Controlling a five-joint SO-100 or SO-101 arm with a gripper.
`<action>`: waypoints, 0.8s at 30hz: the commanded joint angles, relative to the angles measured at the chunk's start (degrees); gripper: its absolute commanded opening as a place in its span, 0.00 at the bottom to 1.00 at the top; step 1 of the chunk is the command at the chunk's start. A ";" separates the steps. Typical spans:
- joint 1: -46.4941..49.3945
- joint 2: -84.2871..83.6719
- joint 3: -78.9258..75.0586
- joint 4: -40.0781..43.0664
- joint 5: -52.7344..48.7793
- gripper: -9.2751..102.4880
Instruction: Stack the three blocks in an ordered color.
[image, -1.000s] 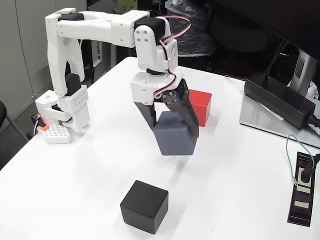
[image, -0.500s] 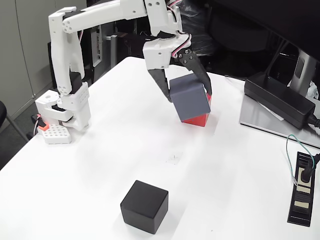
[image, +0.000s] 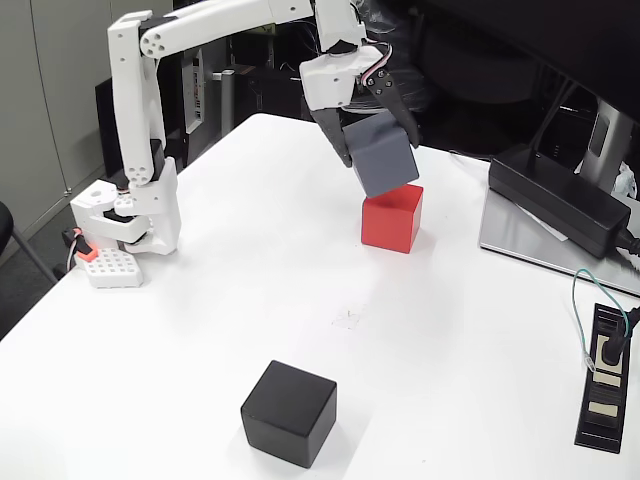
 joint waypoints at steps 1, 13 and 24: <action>-2.64 -1.14 -2.46 -0.35 1.93 0.07; -3.25 -7.12 -2.37 -4.04 6.15 0.07; -3.25 -8.61 -2.46 -4.83 6.24 0.09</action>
